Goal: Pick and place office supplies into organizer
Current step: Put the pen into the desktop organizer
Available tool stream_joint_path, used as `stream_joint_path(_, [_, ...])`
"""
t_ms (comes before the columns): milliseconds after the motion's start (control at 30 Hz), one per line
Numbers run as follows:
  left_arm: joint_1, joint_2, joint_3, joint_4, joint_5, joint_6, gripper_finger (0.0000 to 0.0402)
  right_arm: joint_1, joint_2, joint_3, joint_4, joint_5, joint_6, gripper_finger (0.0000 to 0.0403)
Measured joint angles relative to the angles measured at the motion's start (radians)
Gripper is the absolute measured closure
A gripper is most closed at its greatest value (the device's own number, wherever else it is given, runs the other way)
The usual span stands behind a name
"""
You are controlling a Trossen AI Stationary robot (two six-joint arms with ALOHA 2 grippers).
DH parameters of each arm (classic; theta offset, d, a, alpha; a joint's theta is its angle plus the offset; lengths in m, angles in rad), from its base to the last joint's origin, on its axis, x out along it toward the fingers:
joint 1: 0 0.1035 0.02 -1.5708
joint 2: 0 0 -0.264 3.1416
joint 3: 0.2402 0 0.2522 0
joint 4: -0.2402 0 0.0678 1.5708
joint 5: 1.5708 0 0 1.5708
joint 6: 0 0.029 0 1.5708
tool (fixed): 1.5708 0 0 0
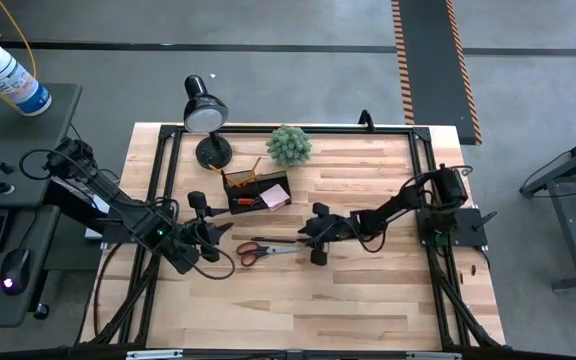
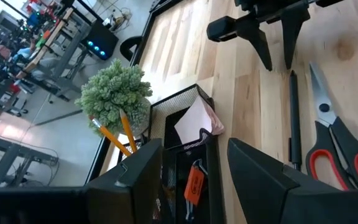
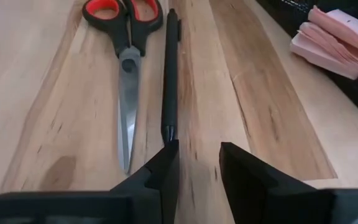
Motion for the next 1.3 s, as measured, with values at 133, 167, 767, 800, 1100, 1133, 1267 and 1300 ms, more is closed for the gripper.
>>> stream_joint_path(133, [0.0,0.0,0.0,-0.01,0.0,0.0,0.0229,-0.009,0.0,0.0,0.014,-0.041,0.0,0.0301])
stream_joint_path(167, [0.0,0.0,0.0,-0.012,0.0,0.0,0.0229,-0.011,0.0,0.0,0.016,-0.044,0.0,0.0301])
stream_joint_path(767, [0.0,0.0,0.0,-0.02,-0.016,0.0,0.0229,-0.014,0.159,0.001,0.282,-0.116,0.058,0.0301])
stream_joint_path(800, [0.0,0.0,0.0,-0.02,-0.018,0.0,0.0229,-0.015,0.162,0.001,0.285,-0.116,0.061,0.0304])
stream_joint_path(1100, [0.0,0.0,0.0,-0.02,-0.02,0.0,0.0229,-0.046,0.166,0.003,0.283,-0.172,0.068,0.0388])
stream_joint_path(1133, [0.0,0.0,0.0,-0.02,-0.02,0.0,0.0229,-0.048,0.166,0.005,0.28,-0.179,0.069,0.0388])
stream_joint_path(1267, [0.0,0.0,0.0,-0.02,-0.02,0.0,0.0229,-0.046,0.168,0.026,0.271,-0.189,0.047,0.0384])
stream_joint_path(1300, [0.0,0.0,0.0,-0.02,-0.02,0.0,0.0229,-0.045,0.169,0.034,0.268,-0.191,0.037,0.0387])
